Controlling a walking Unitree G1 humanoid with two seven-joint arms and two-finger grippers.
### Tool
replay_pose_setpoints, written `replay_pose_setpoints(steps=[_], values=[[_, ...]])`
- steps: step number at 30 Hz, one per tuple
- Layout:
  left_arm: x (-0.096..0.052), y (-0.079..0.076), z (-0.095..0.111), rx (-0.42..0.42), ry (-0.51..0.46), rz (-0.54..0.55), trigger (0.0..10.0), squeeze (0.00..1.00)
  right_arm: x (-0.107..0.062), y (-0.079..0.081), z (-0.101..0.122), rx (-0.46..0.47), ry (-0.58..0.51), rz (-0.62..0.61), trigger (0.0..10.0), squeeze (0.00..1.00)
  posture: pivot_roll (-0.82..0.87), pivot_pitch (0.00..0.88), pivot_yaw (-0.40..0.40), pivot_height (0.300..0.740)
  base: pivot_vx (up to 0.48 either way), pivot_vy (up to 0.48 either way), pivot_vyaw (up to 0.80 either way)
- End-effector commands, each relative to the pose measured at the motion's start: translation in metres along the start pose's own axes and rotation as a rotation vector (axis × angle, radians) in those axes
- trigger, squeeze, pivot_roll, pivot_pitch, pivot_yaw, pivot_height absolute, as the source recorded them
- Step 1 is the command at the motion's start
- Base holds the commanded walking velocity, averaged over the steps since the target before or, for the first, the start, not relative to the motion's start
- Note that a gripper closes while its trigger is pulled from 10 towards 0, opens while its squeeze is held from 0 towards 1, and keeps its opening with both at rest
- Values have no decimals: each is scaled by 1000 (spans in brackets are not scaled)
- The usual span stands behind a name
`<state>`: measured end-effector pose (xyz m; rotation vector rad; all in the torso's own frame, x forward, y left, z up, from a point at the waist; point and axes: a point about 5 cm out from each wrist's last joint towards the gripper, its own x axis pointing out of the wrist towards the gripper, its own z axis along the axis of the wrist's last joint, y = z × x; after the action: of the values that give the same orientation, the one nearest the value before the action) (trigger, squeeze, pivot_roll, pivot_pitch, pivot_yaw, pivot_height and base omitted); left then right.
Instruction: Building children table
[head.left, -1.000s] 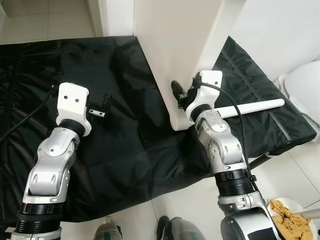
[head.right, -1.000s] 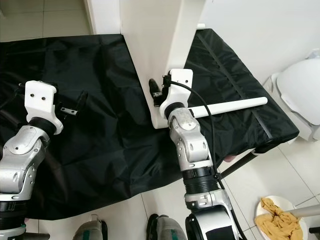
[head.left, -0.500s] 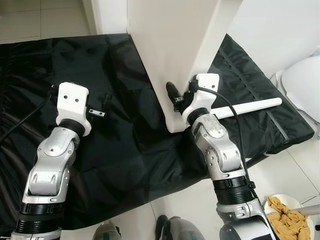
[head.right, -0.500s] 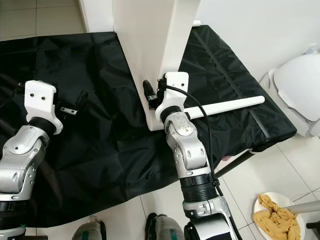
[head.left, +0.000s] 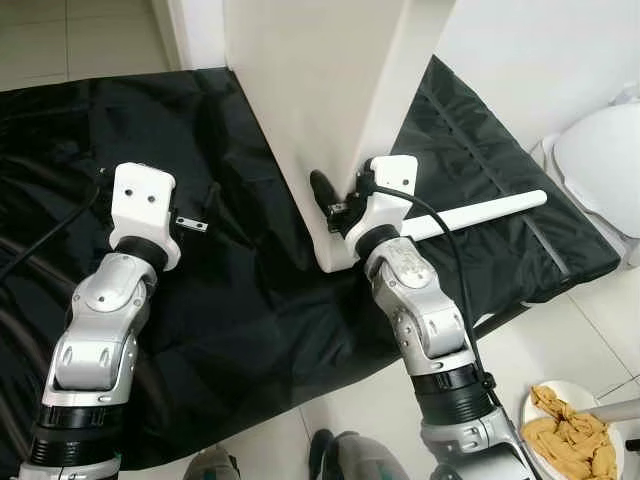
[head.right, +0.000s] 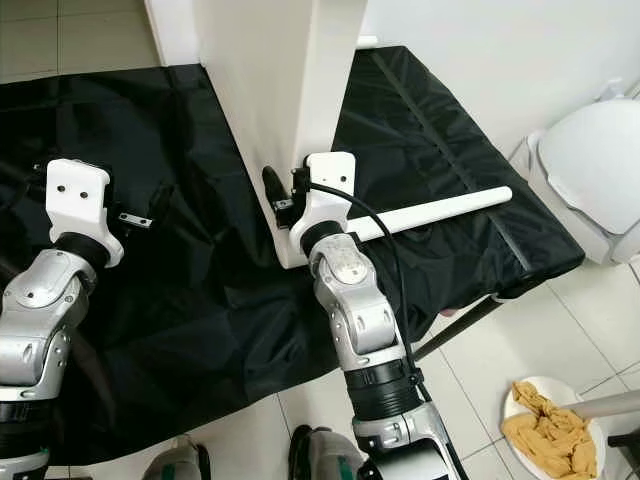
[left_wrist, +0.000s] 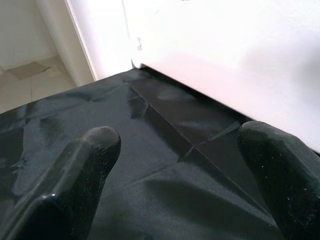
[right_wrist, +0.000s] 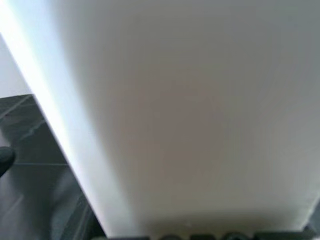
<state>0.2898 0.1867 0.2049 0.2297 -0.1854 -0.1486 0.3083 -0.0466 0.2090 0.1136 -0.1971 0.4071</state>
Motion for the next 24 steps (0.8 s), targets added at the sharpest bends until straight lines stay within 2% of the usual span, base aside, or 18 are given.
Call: replay_pose_setpoints(steps=[1,9,13,24], values=[[1,1,-1,-5,11,-20,10000,0,2,27,-10,38,49,147,10000,0,128,114,-76,740,0,0,0],[2,17,-4,-15,32,81,10000,0,3,32,-10,31,38,158,10000,0,135,113,-78,740,0,0,0],[2,18,-4,-56,36,80,10000,0,3,30,-11,28,37,152,10000,0,134,114,-78,740,0,0,0],[2,18,-7,-64,52,86,10000,0,3,29,-11,21,26,143,10000,0,132,116,-77,740,0,0,0]])
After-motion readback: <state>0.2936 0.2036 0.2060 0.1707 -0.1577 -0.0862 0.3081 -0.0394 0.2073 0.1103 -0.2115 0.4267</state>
